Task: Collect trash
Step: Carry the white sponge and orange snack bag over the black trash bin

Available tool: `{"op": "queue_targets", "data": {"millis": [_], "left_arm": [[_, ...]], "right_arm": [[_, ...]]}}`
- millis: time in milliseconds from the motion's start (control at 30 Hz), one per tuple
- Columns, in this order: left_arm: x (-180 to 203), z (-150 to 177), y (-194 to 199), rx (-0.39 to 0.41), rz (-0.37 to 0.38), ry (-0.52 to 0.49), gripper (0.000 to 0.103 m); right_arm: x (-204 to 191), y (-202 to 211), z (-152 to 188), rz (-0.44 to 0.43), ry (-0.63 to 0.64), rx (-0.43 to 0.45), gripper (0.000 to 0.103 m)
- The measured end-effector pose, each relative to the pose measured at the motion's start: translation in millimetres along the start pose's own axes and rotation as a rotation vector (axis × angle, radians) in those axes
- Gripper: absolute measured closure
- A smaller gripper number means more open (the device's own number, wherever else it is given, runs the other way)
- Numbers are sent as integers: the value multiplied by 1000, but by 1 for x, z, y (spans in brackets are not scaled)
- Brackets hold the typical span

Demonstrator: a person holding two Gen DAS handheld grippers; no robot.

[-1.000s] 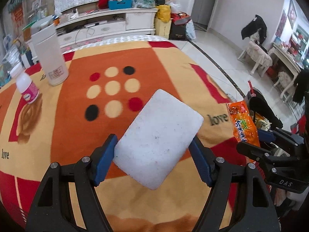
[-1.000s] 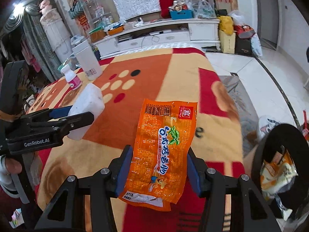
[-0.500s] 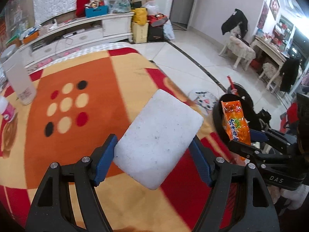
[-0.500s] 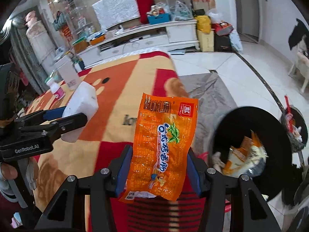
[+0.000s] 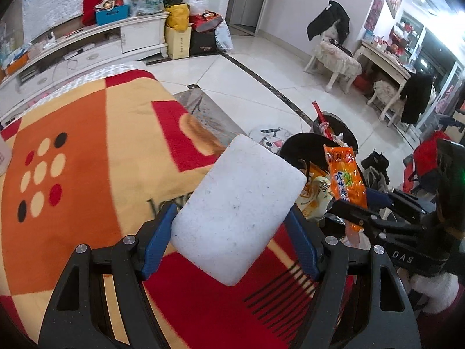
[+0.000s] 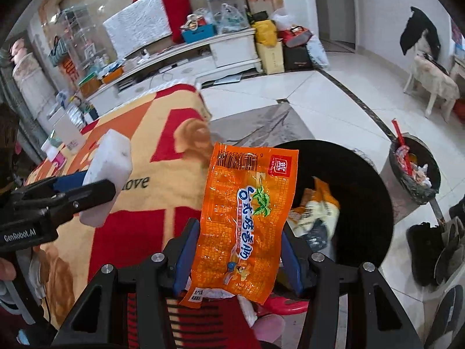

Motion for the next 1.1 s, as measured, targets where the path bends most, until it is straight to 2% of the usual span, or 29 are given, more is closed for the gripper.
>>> {"op": "queue_targets", "data": {"millis": [467, 667, 1100], "left_arm": [[33, -21, -29, -9, 34, -39, 29], [42, -26, -43, -21, 54, -39, 29], [67, -45, -80, -57, 149, 4, 28]], "right_arm": [[63, 3, -32, 63, -88, 32, 52], [75, -6, -35, 70, -118, 25, 52], [102, -18, -51, 58, -208, 21, 51]]}}
Point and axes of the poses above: each gripper's, at about its wrist camera, not at the fingertips, and y roughly against the way its jaws point, x to its right, z to its underside, the point moved 9 cm from there along -y, roughly the way its jaws point, and after that the axes turned 14 degrees about -y, right-handed, at the moved point
